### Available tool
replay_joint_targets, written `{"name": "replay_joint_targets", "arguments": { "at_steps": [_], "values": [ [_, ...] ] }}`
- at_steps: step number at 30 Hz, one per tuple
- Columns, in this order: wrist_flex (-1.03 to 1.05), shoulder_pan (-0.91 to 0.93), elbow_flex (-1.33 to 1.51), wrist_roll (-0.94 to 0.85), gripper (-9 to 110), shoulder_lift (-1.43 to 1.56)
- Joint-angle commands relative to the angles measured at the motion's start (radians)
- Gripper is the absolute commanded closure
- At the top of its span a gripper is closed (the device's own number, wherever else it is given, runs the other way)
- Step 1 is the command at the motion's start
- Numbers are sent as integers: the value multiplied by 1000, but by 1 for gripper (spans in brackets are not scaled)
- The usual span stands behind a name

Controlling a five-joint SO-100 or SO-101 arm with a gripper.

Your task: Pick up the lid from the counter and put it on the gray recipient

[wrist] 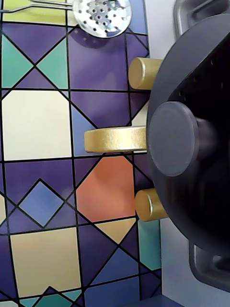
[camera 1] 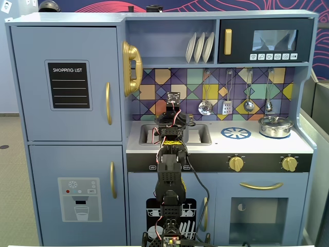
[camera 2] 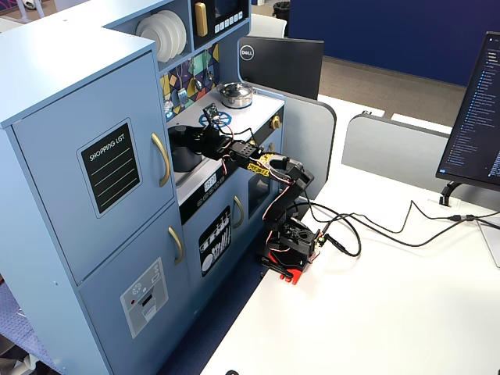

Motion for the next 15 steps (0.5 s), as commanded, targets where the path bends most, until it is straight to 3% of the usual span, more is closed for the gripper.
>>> {"name": "replay_joint_targets", "arguments": {
  "at_steps": [1, 6, 10, 15],
  "values": [
    [55, 29, -9, -12, 69, 103],
    [290, 20, -38, -81, 73, 305],
    [729, 32, -67, -100, 80, 551],
    [1066, 54, 58, -181, 98, 772]
  ]
}}
